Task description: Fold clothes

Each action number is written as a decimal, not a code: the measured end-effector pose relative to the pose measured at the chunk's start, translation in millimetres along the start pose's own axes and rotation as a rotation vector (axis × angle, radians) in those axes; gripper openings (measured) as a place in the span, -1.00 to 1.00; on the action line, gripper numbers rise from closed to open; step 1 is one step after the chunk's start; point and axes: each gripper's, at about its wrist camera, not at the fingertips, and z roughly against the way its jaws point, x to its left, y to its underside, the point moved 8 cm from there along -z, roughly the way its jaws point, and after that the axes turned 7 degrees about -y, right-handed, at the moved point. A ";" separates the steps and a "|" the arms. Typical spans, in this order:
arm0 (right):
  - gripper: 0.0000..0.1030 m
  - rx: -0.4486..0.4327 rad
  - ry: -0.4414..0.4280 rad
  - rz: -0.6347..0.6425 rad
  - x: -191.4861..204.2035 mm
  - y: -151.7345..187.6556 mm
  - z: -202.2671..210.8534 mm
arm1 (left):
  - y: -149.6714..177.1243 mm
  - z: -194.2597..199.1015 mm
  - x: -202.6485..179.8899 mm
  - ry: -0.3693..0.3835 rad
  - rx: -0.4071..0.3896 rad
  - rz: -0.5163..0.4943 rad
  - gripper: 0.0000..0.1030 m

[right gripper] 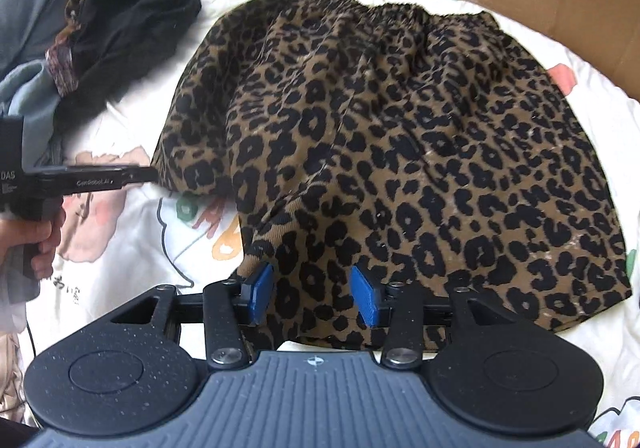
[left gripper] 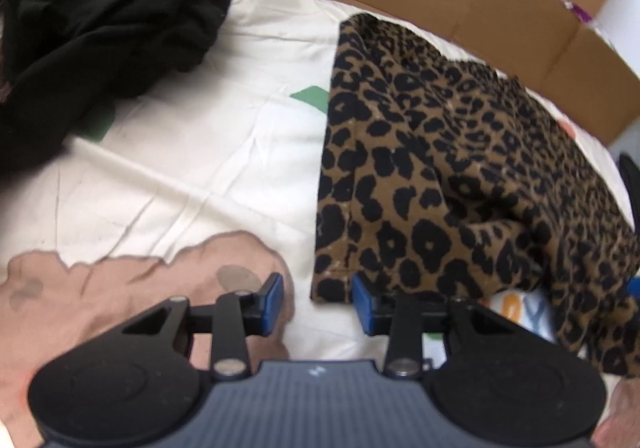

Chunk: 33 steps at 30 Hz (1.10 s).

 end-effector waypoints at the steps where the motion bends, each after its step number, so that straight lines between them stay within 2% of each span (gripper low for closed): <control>1: -0.02 0.005 0.001 0.008 0.1 0.6 -3.2 | 0.2 -2.1 0.7 0.005 0.004 0.005 -0.23; 7: -0.02 0.004 -0.008 0.034 2.9 -1.8 -8.1 | -2.2 -9.4 -5.7 0.029 -0.003 0.018 -0.23; 12: -0.02 -0.047 -0.032 0.036 9.4 -16.4 5.2 | -3.5 -13.7 -9.7 0.026 -0.015 0.022 -0.23; 16: 0.08 -0.020 -0.032 0.047 14.9 -20.1 -2.3 | -1.2 -14.6 -12.0 0.008 -0.031 0.034 -0.23; 20: 0.08 0.027 -0.037 0.097 26.0 -11.1 -16.6 | 0.9 -14.7 -14.9 -0.006 -0.041 0.039 -0.24; 21: 0.08 0.038 -0.032 0.120 28.1 -8.0 -20.0 | 1.2 -14.4 -15.2 -0.006 -0.045 0.044 -0.34; 22: 0.07 0.046 -0.025 0.132 27.6 -4.9 -22.8 | 1.3 -14.2 -14.8 -0.007 -0.050 0.051 -0.70; 23: 0.05 0.052 -0.018 0.135 25.5 -2.8 -24.6 | 1.7 -13.9 -14.2 -0.010 -0.050 0.058 -0.73; 24: -0.12 0.058 -0.014 0.131 22.5 -1.5 -24.8 | 1.9 -12.9 -13.8 -0.013 -0.053 0.063 -0.80; 25: -0.40 0.065 -0.013 0.126 19.7 -0.4 -24.9 | 1.2 -10.3 -13.6 -0.020 -0.060 0.065 -0.90; 26: -0.48 0.071 -0.012 0.124 17.3 0.3 -24.6 | 0.2 -7.3 -13.4 -0.028 -0.067 0.066 -0.91; 30: -0.71 0.066 -0.001 0.123 7.3 1.0 -18.6 | -8.9 14.4 -8.2 -0.034 -0.110 0.083 -0.93; 33: -0.72 0.059 0.011 0.110 -0.3 0.0 -15.3 | -20.8 32.5 2.5 -0.050 -0.135 0.093 -0.94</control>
